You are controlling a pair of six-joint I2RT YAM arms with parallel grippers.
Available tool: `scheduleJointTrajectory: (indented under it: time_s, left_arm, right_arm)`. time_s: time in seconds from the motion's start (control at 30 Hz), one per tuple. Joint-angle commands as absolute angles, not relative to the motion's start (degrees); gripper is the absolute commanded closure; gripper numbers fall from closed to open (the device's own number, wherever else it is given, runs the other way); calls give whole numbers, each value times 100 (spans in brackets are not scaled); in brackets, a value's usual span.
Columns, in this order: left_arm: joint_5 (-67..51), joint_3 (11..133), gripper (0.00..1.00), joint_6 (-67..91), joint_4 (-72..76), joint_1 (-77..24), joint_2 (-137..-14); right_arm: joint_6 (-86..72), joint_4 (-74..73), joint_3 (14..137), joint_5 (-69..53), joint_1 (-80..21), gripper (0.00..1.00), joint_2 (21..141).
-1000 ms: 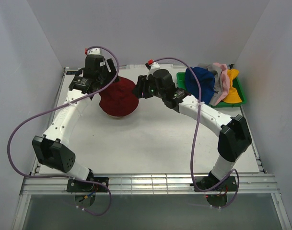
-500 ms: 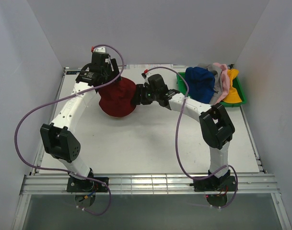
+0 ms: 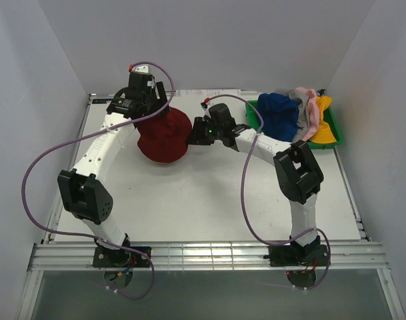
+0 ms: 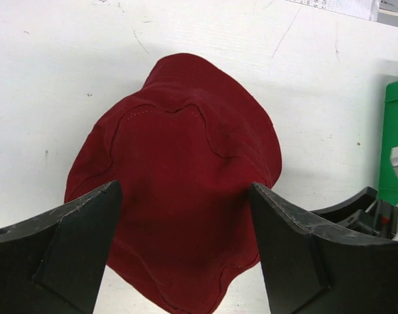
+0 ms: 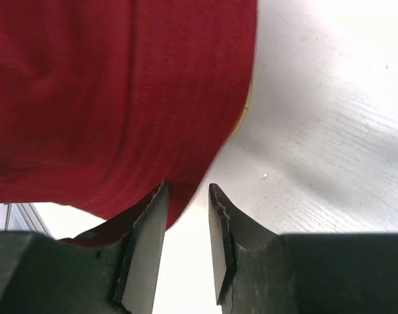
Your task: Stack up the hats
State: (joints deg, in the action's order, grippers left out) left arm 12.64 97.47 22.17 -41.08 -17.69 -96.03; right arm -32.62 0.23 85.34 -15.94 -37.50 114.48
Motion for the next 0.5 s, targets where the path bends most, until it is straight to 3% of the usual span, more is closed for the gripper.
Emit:
scheduleJointTrajectory:
  time_s: [0.0, 0.47]
  left_arm:
    - [1169, 9870, 11, 2136, -4227, -1740, -9659]
    - [1248, 10432, 3, 1828, -4455, -1749, -9650]
  right_arm:
    - [-3287, 150, 8710, -1758, -3727, 63, 11662]
    - [-3235, -395, 8807, -1582, -3630, 62, 11550]
